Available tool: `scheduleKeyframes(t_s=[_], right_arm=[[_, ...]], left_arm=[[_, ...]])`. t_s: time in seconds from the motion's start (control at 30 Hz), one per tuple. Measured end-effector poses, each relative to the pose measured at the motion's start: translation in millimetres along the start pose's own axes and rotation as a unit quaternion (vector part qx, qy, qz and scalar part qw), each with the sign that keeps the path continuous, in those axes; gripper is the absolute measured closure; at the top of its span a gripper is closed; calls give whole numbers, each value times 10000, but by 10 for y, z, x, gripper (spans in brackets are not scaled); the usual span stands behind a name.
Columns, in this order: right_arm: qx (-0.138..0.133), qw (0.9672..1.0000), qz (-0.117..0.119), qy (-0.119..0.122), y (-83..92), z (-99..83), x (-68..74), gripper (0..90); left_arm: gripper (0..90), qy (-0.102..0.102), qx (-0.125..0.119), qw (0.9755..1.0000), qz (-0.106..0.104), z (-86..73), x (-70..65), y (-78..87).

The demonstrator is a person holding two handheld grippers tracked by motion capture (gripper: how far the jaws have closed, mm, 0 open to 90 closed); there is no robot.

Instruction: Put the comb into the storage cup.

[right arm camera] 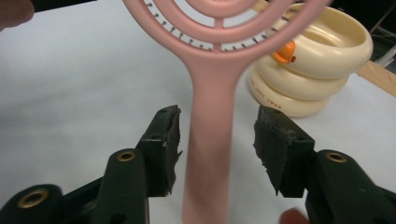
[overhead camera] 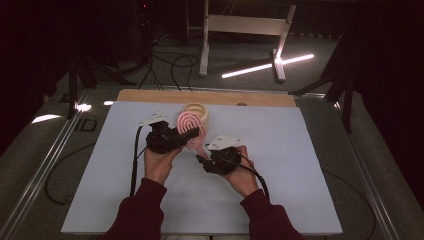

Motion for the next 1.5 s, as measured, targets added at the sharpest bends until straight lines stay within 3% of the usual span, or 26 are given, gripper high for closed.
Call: scheduleKeyframes(t_s=[0.37,0.8,1.07,1.23,1.5], right_arm=[[-78,9997,-39,-238,100,-33,-80,333],[-79,9990,-286,-323,315,-206,-242,259],[-165,9971,-518,-528,509,-363,-419,168],[-245,9941,-784,-703,591,-431,-503,94],[-217,9922,-823,-915,716,-596,-565,82]], left_arm=[[641,-15,-108,9999,103,75,50,54],[642,-1,-256,9995,201,181,122,98],[642,-33,-340,9991,262,274,152,115],[642,-67,-374,9988,316,336,171,127],[642,-101,-448,9982,395,418,226,173]])
Point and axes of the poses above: each handheld gripper's, and its own axes: y roughly backward along the jaws, z roughly out of its top, x roughly to its left, the point moved 9 cm from there along -y, roughly forward along the jaws, and after that the axes turned 5 degrees about -y, right-handed, at the moved point
